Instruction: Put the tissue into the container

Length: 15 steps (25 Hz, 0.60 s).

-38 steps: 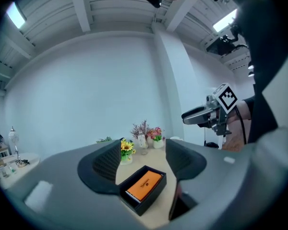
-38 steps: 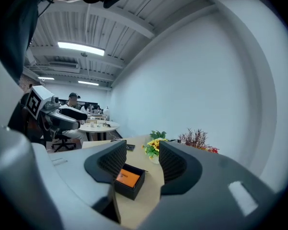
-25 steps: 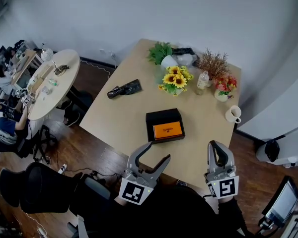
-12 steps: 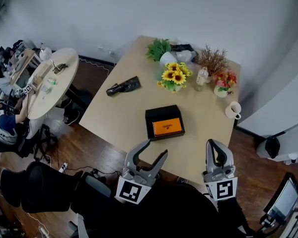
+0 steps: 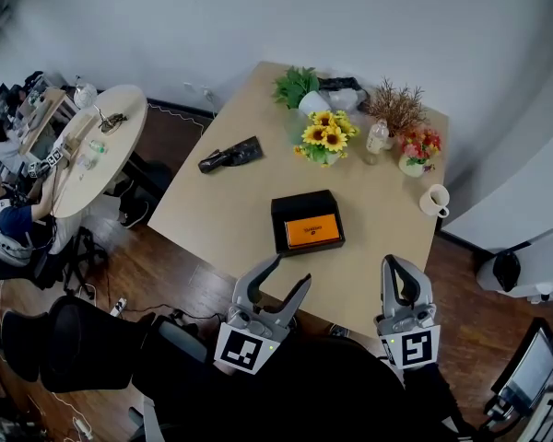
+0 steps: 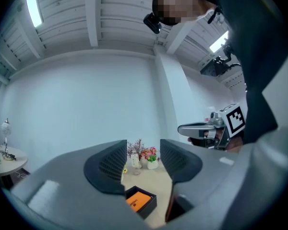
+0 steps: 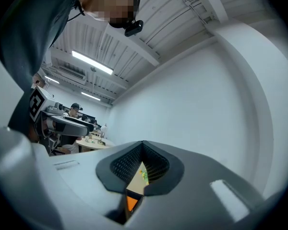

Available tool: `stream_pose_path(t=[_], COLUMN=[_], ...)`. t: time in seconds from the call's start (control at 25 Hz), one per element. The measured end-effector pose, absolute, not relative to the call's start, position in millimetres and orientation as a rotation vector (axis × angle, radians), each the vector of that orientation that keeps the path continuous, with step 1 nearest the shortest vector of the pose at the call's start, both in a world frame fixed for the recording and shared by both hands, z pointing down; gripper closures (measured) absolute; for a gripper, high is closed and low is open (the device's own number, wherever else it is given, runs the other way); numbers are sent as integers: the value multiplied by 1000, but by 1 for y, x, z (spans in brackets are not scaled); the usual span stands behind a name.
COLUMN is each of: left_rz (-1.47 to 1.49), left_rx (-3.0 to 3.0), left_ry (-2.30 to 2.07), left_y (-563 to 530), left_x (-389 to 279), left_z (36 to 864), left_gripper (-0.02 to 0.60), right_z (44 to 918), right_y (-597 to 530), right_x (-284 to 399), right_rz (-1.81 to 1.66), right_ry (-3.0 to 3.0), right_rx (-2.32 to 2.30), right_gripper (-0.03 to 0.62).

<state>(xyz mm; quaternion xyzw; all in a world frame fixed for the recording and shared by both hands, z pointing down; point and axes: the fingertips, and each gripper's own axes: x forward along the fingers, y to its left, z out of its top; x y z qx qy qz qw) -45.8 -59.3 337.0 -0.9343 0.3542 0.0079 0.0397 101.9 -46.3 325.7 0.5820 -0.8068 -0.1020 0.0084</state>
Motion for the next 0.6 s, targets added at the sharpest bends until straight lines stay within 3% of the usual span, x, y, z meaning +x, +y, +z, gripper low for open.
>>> stream_pose_path(t=[0.6], left_rz=[2], left_rx=[-2861], left_ry=[1103], left_y=[-60], left_x=[-49], left_z=[342], left_gripper=[382], right_z=[326], right_y=[-47], right_x=[104], right_rz=[-335], right_ry=[-2496], right_rx=[1827], right_gripper=[594])
